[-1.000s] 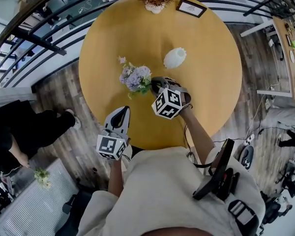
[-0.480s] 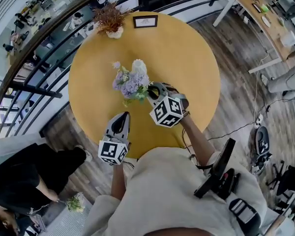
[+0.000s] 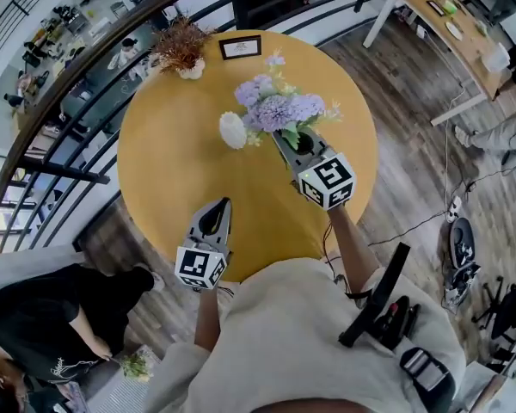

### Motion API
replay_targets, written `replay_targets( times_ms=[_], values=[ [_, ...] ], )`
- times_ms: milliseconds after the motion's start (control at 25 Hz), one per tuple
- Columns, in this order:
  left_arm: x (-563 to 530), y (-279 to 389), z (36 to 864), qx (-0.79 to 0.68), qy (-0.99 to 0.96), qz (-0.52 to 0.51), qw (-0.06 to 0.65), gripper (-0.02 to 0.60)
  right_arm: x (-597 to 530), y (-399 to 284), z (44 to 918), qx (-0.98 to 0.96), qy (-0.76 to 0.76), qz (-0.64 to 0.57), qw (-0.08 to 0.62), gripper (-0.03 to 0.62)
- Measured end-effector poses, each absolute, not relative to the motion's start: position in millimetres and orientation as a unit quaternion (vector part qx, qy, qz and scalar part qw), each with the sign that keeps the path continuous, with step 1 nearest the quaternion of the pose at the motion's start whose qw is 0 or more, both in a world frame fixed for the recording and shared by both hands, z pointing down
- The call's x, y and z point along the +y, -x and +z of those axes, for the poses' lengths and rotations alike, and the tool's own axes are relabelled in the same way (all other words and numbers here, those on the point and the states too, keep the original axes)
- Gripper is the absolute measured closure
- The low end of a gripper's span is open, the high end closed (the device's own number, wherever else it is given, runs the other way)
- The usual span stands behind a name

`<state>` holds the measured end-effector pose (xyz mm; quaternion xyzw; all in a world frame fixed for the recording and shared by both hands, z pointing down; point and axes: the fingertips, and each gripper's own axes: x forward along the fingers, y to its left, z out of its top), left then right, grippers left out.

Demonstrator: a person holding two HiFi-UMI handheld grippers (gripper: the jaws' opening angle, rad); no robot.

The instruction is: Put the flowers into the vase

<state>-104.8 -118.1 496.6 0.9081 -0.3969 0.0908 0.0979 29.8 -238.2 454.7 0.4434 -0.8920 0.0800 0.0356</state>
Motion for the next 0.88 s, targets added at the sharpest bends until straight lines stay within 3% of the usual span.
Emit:
replay_targets(
  times_ms=[80,280,640,880],
  values=[
    [-119.2,111.7,495.6,-0.404,-0.905,0.089,0.101,0.575,-246.3,-37.0,432.4,-0.889,-0.449,0.082,-0.021,0.569],
    [-119.6,118.3,492.3,-0.419,-0.898,0.087,0.104,0.575,-259.8,-31.1,404.5,-0.896,-0.439,0.052,-0.034,0.569],
    [-120.8,136.3,500.8,-0.444,-0.884,0.086,0.118,0.575,-298.6,21.3,287.3,-0.920,-0.369,-0.050,-0.121,0.569],
    [-118.5,159.4,508.2,-0.468,-0.869,0.086,0.134,0.575,-303.5,50.8,268.3,-0.927,-0.344,-0.089,-0.120,0.569]
  ],
)
